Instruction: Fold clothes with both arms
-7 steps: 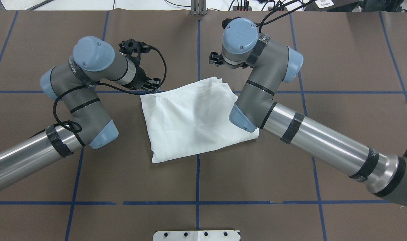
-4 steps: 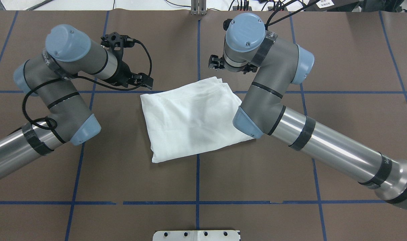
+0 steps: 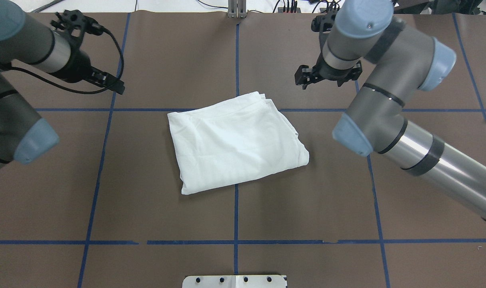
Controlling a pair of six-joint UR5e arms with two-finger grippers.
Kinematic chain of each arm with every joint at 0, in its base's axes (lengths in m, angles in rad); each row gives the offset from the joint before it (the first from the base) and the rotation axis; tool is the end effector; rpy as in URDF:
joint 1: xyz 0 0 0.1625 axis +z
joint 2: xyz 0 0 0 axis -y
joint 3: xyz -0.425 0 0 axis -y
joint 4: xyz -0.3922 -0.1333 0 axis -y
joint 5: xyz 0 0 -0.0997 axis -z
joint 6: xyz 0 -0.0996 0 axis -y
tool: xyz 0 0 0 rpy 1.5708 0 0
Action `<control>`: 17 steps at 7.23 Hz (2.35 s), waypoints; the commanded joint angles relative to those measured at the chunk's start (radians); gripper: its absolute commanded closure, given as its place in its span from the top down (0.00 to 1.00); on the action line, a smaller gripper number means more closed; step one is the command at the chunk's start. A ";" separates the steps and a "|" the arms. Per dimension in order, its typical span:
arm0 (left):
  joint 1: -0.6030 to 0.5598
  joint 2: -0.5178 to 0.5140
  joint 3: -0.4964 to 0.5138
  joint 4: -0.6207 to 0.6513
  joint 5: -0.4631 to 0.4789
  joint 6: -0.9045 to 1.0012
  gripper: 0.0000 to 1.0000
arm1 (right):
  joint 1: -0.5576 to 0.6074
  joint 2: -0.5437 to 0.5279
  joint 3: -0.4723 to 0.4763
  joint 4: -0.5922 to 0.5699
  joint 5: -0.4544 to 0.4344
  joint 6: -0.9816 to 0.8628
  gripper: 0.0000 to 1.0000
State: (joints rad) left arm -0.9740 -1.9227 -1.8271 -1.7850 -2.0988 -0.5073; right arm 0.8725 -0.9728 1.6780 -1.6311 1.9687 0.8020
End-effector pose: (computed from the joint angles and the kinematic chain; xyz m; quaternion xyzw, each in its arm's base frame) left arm 0.2680 -0.5424 0.3228 0.2031 0.4060 0.1438 0.8793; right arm -0.3600 -0.5762 0.2730 0.0995 -0.3489 -0.0144 0.9317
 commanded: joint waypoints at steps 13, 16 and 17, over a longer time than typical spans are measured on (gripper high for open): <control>-0.604 0.490 0.030 0.333 -0.249 0.662 1.00 | 0.612 -0.630 0.023 0.005 0.272 -0.885 1.00; -0.604 0.470 0.028 0.331 -0.262 0.659 1.00 | 0.620 -0.673 0.040 0.007 0.271 -0.883 1.00; -0.603 0.469 0.022 0.332 -0.248 0.655 1.00 | 0.622 -0.675 0.045 0.005 0.271 -0.883 1.00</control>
State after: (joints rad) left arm -1.5782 -1.4486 -1.8023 -1.4540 -2.3557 0.1513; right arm 1.4909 -1.6416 1.7175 -1.6254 2.2402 -0.0816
